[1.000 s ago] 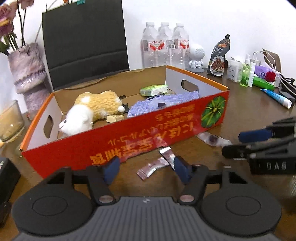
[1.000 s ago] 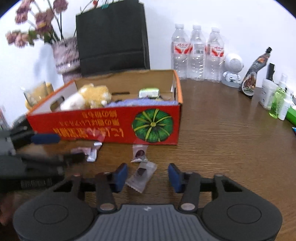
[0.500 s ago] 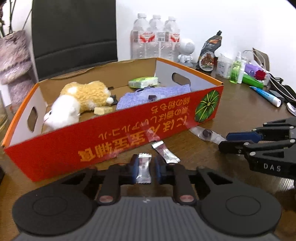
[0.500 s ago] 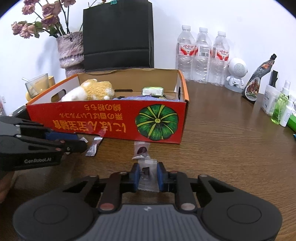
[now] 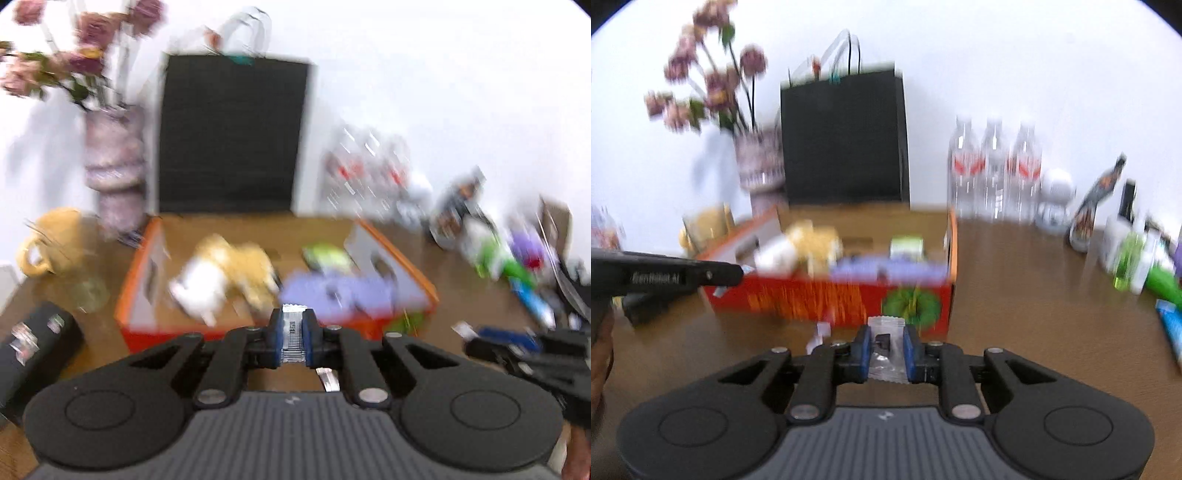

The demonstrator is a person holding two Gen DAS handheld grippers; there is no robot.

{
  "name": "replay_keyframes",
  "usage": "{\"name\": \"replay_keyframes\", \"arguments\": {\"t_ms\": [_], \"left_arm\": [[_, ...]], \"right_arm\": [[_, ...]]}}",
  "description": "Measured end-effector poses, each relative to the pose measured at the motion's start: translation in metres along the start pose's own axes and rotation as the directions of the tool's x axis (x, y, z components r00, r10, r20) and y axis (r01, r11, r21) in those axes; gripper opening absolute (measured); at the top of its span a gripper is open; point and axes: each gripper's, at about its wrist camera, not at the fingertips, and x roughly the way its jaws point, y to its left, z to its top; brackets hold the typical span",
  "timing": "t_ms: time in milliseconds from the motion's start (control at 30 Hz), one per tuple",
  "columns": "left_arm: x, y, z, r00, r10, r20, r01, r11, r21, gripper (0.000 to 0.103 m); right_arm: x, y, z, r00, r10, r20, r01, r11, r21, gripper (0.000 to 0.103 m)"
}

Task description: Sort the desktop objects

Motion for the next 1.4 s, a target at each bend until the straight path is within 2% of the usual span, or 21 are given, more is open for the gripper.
{"name": "replay_keyframes", "arguments": {"t_ms": [33,100,167,267,400,433,467,500,533,567,600,667,767,833,933,1067,1267,1400], "left_arm": [[0.001,0.005,0.013,1.000,0.009,0.004,-0.009,1.000,-0.023,0.012],[0.025,0.016,0.034,0.999,0.012,-0.039,-0.014,0.998,-0.059,0.012],[0.056,0.026,0.049,0.995,-0.009,-0.098,-0.001,0.995,-0.104,0.012],[0.100,0.039,0.060,0.982,0.012,-0.190,-0.044,0.986,-0.161,0.012],[0.131,0.044,0.062,0.964,0.040,-0.264,-0.082,0.985,-0.150,0.014],[0.134,0.045,0.062,0.957,0.048,-0.287,-0.094,0.985,-0.147,0.023],[0.138,0.046,0.062,0.949,0.056,-0.309,-0.106,0.984,-0.145,0.044],[0.138,0.046,0.062,0.947,0.078,-0.311,-0.126,0.982,-0.140,0.055],[0.138,0.046,0.064,0.945,0.092,-0.314,-0.136,0.983,-0.121,0.066],[0.138,0.046,0.065,0.943,0.106,-0.316,-0.145,0.984,-0.103,0.067],[0.137,0.048,0.066,0.937,0.120,-0.329,-0.159,0.983,-0.096,0.070],[0.137,0.052,0.067,0.921,0.137,-0.364,-0.184,0.978,-0.097,0.088],[0.133,0.055,0.068,0.899,0.152,-0.412,-0.203,0.976,-0.083,0.090],[0.128,0.053,0.068,0.891,0.166,-0.422,-0.209,0.976,-0.057,0.090],[0.118,0.050,0.068,0.890,0.160,-0.426,-0.203,0.977,-0.058,0.090],[0.095,0.042,0.069,0.893,0.167,-0.418,-0.204,0.978,-0.046,0.092],[0.054,0.030,0.067,0.909,0.167,-0.383,-0.198,0.979,-0.044,0.096],[0.015,0.019,0.054,0.929,0.187,-0.320,-0.206,0.978,-0.027,0.099]], "right_arm": [[-0.001,0.001,0.012,1.000,0.008,0.019,-0.008,1.000,-0.012,0.017],[0.009,0.003,0.035,0.999,0.026,0.025,-0.025,0.999,-0.026,0.017],[0.034,0.006,0.060,0.999,0.052,-0.012,-0.052,0.998,-0.033,0.017],[0.084,0.008,0.090,0.988,0.076,-0.131,-0.076,0.997,0.005,0.017],[0.149,0.010,0.110,0.940,0.111,-0.321,-0.093,0.993,0.071,0.017],[0.164,0.010,0.113,0.924,0.119,-0.364,-0.094,0.992,0.087,0.019],[0.175,0.010,0.113,0.909,0.120,-0.399,-0.082,0.990,0.111,0.020],[0.186,0.010,0.114,0.894,0.118,-0.431,-0.064,0.988,0.138,0.039],[0.195,0.009,0.114,0.876,0.116,-0.469,-0.045,0.986,0.159,0.069],[0.200,0.008,0.113,0.862,0.109,-0.496,-0.027,0.985,0.171,0.080],[0.203,0.008,0.112,0.849,0.102,-0.518,-0.008,0.984,0.180,0.086],[0.206,0.006,0.110,0.826,0.089,-0.556,0.013,0.984,0.177,0.086],[0.211,0.004,0.109,0.775,0.062,-0.629,0.049,0.986,0.158,0.086],[0.208,0.003,0.106,0.755,0.053,-0.654,0.069,0.985,0.159,0.086],[0.195,0.003,0.106,0.750,0.053,-0.659,0.078,0.983,0.168,0.086],[0.166,0.009,0.106,0.759,0.057,-0.648,0.070,0.983,0.168,0.086],[0.115,0.020,0.108,0.805,0.017,-0.593,0.068,0.990,0.121,0.087],[0.070,0.025,0.103,0.864,-0.013,-0.504,0.067,0.994,0.089,0.088]]}}
